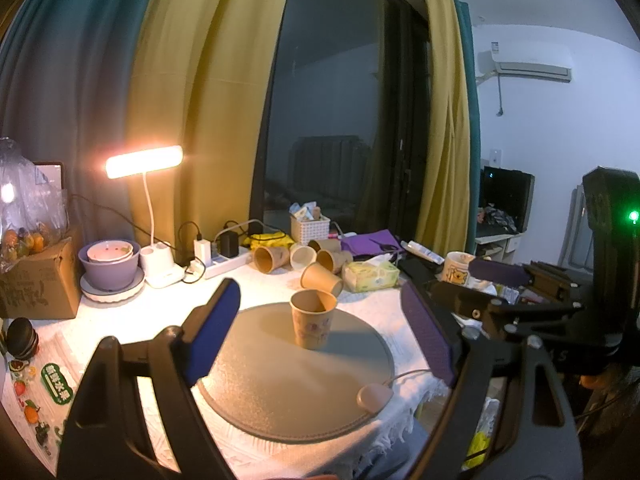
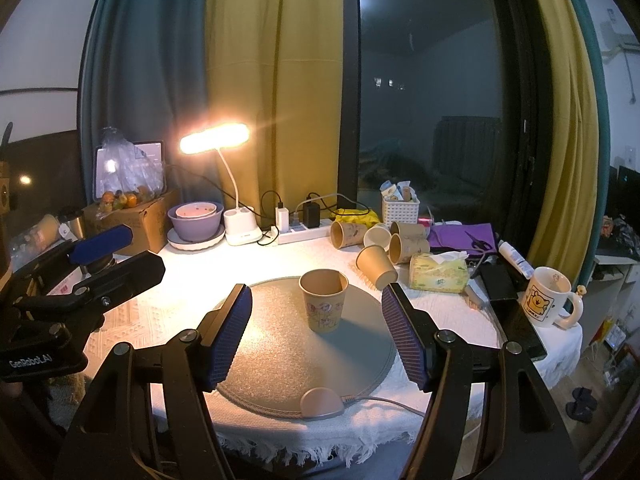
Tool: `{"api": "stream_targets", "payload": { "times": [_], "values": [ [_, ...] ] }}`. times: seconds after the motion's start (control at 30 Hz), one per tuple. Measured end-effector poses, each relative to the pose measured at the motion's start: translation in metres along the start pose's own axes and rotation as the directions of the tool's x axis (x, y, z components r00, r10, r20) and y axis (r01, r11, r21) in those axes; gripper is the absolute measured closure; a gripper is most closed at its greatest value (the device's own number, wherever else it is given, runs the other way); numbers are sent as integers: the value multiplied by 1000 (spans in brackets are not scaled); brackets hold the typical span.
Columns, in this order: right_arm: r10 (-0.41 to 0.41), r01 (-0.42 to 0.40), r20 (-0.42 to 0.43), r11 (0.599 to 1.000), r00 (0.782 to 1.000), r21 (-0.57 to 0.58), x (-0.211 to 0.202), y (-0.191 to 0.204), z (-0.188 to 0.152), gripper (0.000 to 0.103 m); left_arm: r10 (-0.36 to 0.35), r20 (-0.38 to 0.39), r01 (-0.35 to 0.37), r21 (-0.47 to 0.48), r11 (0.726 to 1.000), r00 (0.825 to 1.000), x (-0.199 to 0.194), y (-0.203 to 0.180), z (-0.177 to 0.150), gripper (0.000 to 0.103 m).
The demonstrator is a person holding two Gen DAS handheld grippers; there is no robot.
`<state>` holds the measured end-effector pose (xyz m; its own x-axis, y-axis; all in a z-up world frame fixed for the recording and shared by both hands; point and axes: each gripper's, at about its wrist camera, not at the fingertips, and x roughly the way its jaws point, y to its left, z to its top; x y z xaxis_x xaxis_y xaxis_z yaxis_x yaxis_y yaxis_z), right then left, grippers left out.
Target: Flip cup upright
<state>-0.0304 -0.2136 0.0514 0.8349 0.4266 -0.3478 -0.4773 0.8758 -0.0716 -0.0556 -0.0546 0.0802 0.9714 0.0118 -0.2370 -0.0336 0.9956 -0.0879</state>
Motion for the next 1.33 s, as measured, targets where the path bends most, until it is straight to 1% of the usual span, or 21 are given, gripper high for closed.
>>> {"api": "stream_targets", "payload": {
  "times": [1.2, 1.33],
  "values": [
    [1, -1, -7, 1000, 1000, -1, 2, 0, 1, 32, -9, 2, 9, 3, 1000, 1000, -1, -7, 1, 19],
    [-1, 1, -10, 1000, 1000, -2, 2, 0, 0, 32, -14, 12, 14, 12, 1000, 1000, -2, -11, 1, 19]
  ]
}}
